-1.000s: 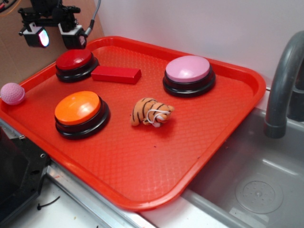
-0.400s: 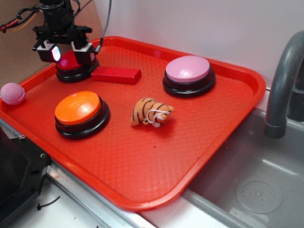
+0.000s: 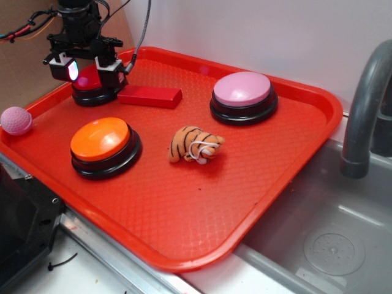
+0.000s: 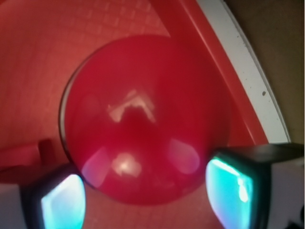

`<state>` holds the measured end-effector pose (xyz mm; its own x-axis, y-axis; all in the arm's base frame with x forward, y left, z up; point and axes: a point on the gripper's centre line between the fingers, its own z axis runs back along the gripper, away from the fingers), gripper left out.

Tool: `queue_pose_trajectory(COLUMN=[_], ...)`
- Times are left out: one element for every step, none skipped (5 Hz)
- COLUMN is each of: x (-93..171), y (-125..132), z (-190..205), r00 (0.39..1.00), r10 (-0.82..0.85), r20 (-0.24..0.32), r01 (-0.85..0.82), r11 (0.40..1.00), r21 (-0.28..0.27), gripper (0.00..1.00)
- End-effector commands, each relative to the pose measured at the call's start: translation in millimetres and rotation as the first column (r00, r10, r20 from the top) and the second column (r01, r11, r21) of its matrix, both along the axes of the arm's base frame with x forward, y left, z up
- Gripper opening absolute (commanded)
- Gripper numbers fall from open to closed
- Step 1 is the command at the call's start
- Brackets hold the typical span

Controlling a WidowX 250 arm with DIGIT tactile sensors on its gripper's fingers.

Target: Push the red button.

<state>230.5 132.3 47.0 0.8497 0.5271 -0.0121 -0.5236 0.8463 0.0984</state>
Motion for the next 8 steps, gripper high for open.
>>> queue_pose_trajectory(x=[-8.4,-9.9,-9.0,-7.3,-7.3,-8.0,-8.8,-8.7], y=[9.0,9.1,8.2,7.6,7.4,6.7,3.0,-1.5], z=[66.2,73.3,87.0,95.6,100.1,106.1,114.9,121.1], r00=[0.996,0.996,0.994,0.992,0.992,0.990,0.988,0.989], r10=[0.021,0.029,0.015,0.005,0.002,-0.003,-0.015,-0.029], r20=[0.083,0.085,0.110,0.122,0.127,0.140,0.157,0.148], r01=[-0.024,-0.032,-0.022,-0.015,-0.012,-0.009,-0.002,0.014], r11=[0.999,0.999,0.998,0.997,0.997,0.997,0.994,0.995], r21=[0.034,0.040,0.062,0.076,0.077,0.083,0.107,0.101], gripper=[1.00,1.00,1.00,1.00,1.00,1.00,1.00,1.00])
